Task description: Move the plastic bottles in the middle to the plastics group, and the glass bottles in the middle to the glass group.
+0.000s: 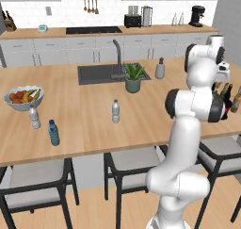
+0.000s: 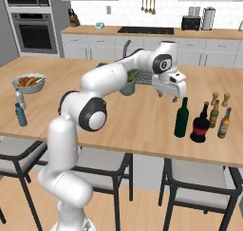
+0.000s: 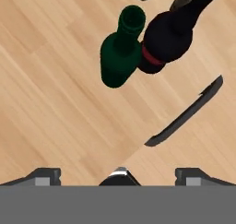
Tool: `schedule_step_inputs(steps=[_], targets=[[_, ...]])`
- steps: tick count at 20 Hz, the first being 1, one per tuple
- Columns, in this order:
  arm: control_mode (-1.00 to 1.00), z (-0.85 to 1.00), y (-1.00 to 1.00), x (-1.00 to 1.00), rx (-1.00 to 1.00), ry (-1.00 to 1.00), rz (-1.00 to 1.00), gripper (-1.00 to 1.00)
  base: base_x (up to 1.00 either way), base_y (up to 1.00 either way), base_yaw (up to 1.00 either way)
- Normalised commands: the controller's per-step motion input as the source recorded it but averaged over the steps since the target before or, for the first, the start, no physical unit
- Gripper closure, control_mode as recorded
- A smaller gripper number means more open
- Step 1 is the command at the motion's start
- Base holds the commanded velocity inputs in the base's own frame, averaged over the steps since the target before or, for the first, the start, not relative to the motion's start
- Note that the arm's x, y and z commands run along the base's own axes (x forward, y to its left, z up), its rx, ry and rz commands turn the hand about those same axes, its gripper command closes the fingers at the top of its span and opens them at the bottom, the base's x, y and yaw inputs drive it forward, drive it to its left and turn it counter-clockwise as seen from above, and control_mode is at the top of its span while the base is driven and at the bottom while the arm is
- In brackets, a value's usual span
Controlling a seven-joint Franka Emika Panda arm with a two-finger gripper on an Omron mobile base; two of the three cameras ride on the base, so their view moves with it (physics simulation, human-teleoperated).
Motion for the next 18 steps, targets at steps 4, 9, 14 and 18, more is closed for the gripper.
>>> schedule_step_inputs(steps=[4, 9, 14, 18], targets=[[-1.0, -0.29, 1.0, -0.5, -0.13, 0.01, 0.0, -1.0, 0.0, 0.0, 0.0], [-1.0, -0.09, 1.0, -0.46, -0.01, 0.0, 0.03, -1.0, 0.0, 0.0, 0.0], [-1.0, 0.04, 0.96, -0.38, 0.01, 0.07, 0.15, -1.0, 0.0, 0.0, 0.0], [-1.0, 0.22, 0.96, -0.2, 0.0, 0.23, 0.35, -1.0, 0.0, 0.0, 0.0]])
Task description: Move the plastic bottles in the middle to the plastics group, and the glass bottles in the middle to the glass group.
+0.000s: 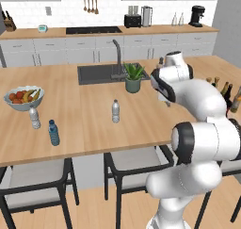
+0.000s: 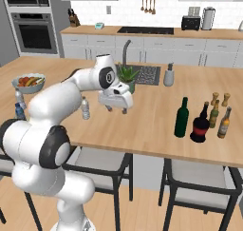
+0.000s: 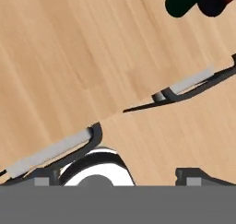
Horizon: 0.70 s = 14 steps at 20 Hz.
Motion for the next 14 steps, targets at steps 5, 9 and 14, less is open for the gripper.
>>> schedule_step_inputs(steps=[5, 9, 14], targets=[[-1.0, 0.28, 0.89, -0.06, 0.02, 0.17, 0.49, -1.0, 0.0, 0.0, 0.0], [-1.0, 0.25, 0.77, 0.06, 0.13, 0.01, 0.45, -1.0, 0.0, 0.0, 0.0], [-1.0, 0.06, 0.61, 0.38, 0.23, 0.0, 0.34, -1.0, 0.0, 0.0, 0.0]])
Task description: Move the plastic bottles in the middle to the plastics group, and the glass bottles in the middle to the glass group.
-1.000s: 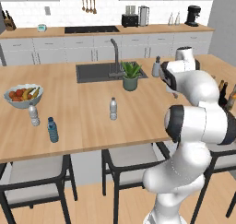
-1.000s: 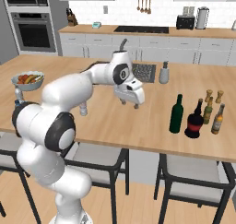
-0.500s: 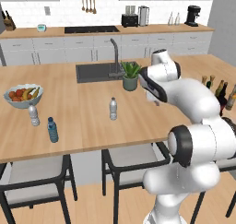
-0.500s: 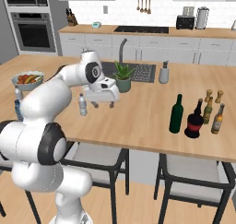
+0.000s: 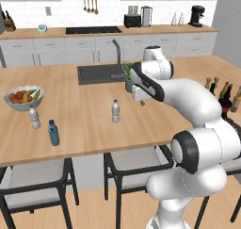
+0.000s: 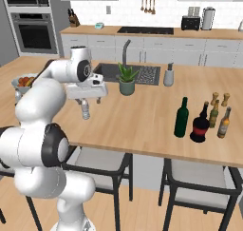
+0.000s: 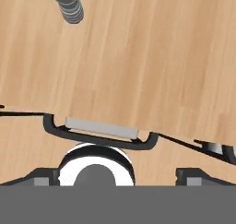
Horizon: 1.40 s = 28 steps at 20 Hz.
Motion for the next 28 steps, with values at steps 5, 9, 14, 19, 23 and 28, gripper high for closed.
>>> schedule_step_inputs(steps=[5, 9, 14, 19, 23, 28], targets=[[-1.0, -0.07, 0.47, 0.5, 0.29, -0.01, 0.27, -1.0, 0.0, 0.0, 0.0], [-1.0, -0.19, 0.48, 0.45, 0.1, -0.22, 0.2, -1.0, 0.0, 0.0, 0.0], [-1.0, -0.19, 0.31, 0.53, -0.06, -0.25, 0.05, -1.0, 0.0, 0.0, 0.0], [-1.0, -0.18, 0.29, 0.51, -0.15, -0.07, 0.0, -1.0, 0.0, 0.0, 0.0], [-1.0, -0.18, 0.21, 0.5, 0.0, 0.13, 0.0, -1.0, 0.0, 0.0, 0.0], [-1.0, -0.22, 0.18, 0.43, 0.0, 0.1, 0.0, -1.0, 0.0, 0.0, 0.0]])
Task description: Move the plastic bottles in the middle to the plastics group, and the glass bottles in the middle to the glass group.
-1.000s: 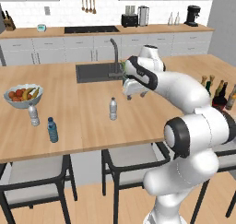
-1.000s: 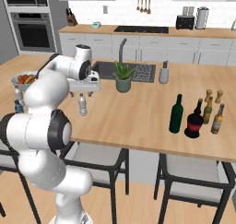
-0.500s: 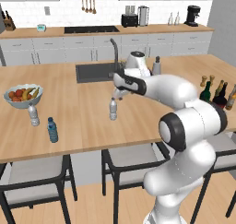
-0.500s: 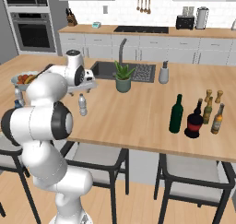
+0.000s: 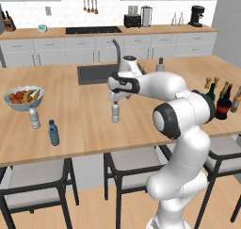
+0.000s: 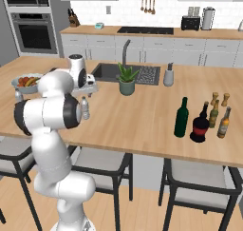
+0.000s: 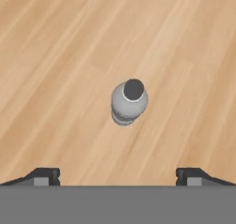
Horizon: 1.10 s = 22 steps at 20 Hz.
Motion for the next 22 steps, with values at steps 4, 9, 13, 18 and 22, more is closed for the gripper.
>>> schedule_step_inputs(steps=[4, 9, 13, 18, 22], targets=[[-1.0, -0.3, 0.18, 0.37, 0.0, 0.0, 0.0, -1.0, 0.0, 0.0, 0.0], [-1.0, -0.36, 0.07, 0.25, 0.0, 0.0, 0.0, -1.0, 0.0, 0.0, 0.0], [-1.0, -0.27, 0.0, 0.27, 0.0, 0.0, 0.0, -1.0, 0.0, 0.0, 0.0], [-1.0, -0.2, 0.0, 0.13, 0.0, 0.0, 0.0, -1.0, 0.0, 0.0, 0.0], [-1.0, -0.23, 0.0, 0.19, 0.0, 0.0, 0.0, -1.0, 0.0, 0.0, 0.0]])
